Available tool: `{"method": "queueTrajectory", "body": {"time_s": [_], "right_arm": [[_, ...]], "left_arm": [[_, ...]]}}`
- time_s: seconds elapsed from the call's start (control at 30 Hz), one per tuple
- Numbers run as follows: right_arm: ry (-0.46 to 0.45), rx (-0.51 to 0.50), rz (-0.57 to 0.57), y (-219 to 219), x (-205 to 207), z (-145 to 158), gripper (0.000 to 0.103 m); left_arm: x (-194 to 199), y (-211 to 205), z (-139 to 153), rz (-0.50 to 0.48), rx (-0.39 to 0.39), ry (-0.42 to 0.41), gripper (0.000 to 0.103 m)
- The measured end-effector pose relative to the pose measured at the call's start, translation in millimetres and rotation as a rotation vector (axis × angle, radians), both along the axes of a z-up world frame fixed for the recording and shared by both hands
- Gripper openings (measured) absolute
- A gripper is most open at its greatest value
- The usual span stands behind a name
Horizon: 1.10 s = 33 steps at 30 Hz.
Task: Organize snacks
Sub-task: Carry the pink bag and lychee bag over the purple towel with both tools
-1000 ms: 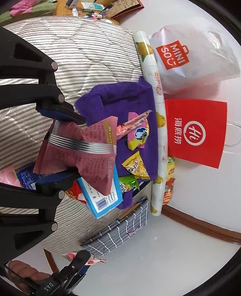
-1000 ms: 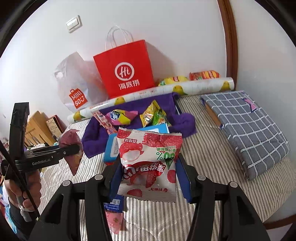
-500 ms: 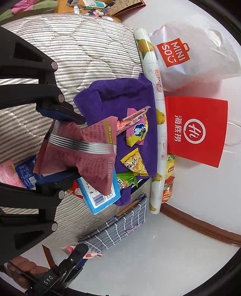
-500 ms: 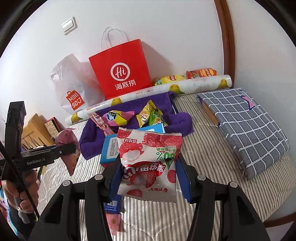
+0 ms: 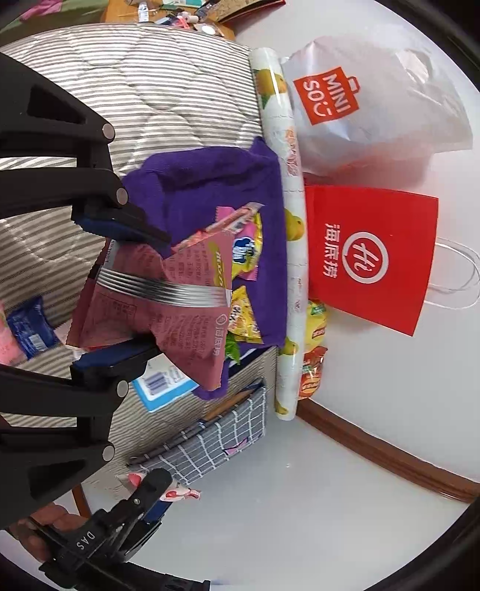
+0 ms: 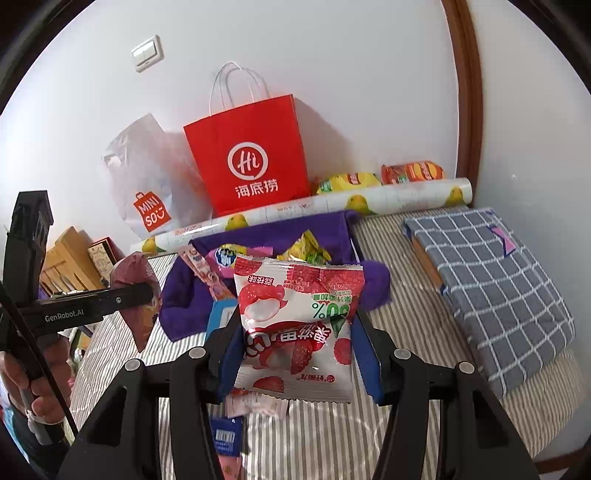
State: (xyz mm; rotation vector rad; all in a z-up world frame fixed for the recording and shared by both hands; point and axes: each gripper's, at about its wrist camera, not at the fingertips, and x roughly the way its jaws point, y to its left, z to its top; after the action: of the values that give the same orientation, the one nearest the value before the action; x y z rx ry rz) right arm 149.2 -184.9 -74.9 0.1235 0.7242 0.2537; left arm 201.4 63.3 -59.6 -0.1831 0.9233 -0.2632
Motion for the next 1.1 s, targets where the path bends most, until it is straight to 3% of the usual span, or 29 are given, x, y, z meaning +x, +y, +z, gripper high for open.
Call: {"method": "queueTrajectory", "body": {"time_s": [0.83,1.1], "right_arm": [[-0.031,-0.040,0.028,26,108,12,0.054],[-0.045,-0.062,0.059,36,137,13,0.054]], "left_arm": [[98,5,14,0.040,-0.017,-0.003,0.046],[128,11,13,0.066,-0.066,0.001,0.046]]}}
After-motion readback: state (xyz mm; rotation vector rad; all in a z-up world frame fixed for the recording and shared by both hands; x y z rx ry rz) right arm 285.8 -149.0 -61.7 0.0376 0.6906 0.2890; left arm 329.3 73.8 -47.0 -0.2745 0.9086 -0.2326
